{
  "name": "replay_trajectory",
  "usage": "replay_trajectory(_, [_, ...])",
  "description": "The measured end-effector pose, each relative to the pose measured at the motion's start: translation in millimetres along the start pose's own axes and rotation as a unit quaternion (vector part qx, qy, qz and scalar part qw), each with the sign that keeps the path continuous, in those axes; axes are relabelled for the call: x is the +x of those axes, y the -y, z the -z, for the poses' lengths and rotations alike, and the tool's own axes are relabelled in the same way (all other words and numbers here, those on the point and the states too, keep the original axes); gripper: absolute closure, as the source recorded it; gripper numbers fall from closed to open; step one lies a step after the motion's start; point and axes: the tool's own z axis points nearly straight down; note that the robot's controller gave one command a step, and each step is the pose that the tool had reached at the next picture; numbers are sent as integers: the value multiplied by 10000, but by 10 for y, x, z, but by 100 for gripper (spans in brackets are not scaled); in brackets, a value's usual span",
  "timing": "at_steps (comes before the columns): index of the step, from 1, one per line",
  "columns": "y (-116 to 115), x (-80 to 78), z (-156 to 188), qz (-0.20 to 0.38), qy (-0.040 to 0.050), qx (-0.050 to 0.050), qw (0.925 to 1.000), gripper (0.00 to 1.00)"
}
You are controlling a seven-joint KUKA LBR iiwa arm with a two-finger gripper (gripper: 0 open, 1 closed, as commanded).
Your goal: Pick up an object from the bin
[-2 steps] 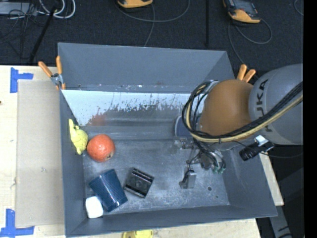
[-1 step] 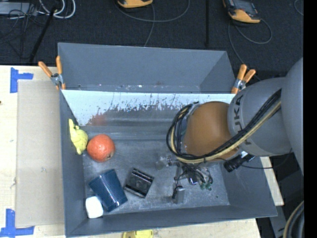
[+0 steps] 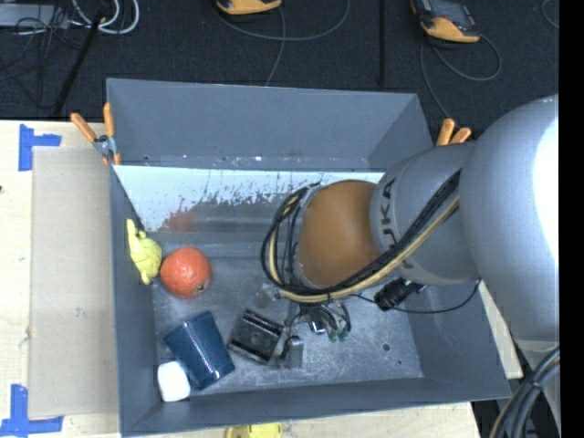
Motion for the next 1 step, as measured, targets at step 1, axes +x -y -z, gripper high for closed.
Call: replay_trajectory(1, [92,-321,56,833,37,0,9965,100])
